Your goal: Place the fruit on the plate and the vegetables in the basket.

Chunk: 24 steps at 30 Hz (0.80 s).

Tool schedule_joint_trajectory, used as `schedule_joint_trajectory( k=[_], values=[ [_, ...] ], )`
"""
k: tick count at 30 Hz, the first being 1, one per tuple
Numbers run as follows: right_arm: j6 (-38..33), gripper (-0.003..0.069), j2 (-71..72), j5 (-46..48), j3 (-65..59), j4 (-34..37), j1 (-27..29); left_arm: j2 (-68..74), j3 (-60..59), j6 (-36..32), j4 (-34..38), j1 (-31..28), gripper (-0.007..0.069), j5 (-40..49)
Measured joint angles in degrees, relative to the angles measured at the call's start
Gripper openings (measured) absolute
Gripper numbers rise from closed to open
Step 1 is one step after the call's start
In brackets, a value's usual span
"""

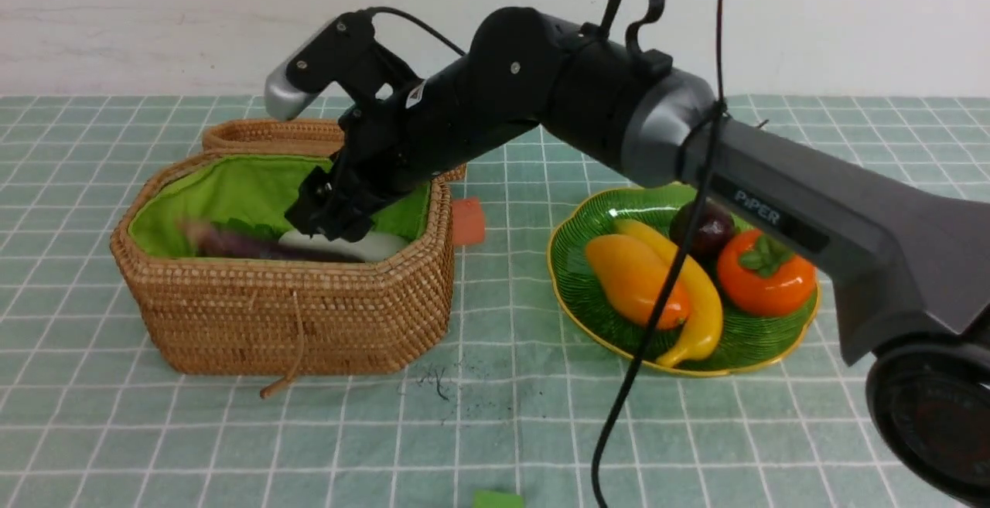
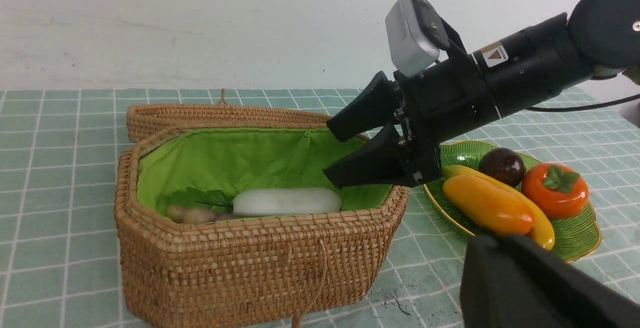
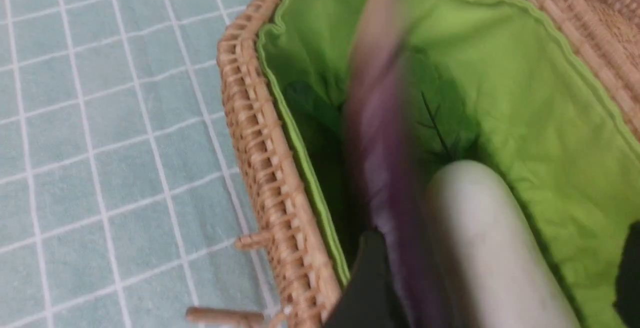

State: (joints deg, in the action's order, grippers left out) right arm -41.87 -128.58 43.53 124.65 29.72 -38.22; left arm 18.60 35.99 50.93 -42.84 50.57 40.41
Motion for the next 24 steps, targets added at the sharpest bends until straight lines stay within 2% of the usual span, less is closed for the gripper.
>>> schedule_joint_trajectory(
  k=[3,6,9,11,12,16,18,21,24],
  values=[
    [5.47,0.0654,3.00,5.57,-0.06,-3.04,0.26,0.00,0.00,0.00,-0.09,0.00,0.0006,-0.06],
    [15.88,0.0572,10.10,18.29,-0.06,-8.61,0.84,0.00,0.00,0.00,-0.66,0.00,0.0004,-1.11],
    [23.00,0.0407,15.65,26.18,0.01,-14.24,1.02,-0.29,0.00,0.00,-0.91,0.00,-0.0008,-3.19],
    [25.46,0.0327,18.13,27.37,-0.42,-16.44,1.02,-1.06,-0.20,0.00,-0.91,0.00,-0.0013,-4.52],
    [27.05,0.0218,21.14,27.82,-2.09,-18.34,1.02,-3.12,-1.09,-0.12,-0.91,0.00,-0.0013,-6.61],
    [32.27,0.0013,30.21,28.12,-11.26,-21.10,1.02,-12.39,-6.01,-0.12,0.35,0.00,-0.0013,-8.82],
    [34.91,-0.0013,36.17,28.18,-18.26,-21.60,1.02,-16.79,-9.40,-0.12,1.02,0.00,-0.0013,-8.62],
    [38.17,-0.0013,43.43,28.18,-27.35,-21.72,1.02,-19.39,-14.18,-0.07,1.03,0.00,-0.0013,-8.45],
    [44.50,-0.0001,52.41,28.30,-40.64,-21.58,0.95,-19.51,-17.62,-0.07,1.03,0.00,-0.0013,-8.21]
  ],
)
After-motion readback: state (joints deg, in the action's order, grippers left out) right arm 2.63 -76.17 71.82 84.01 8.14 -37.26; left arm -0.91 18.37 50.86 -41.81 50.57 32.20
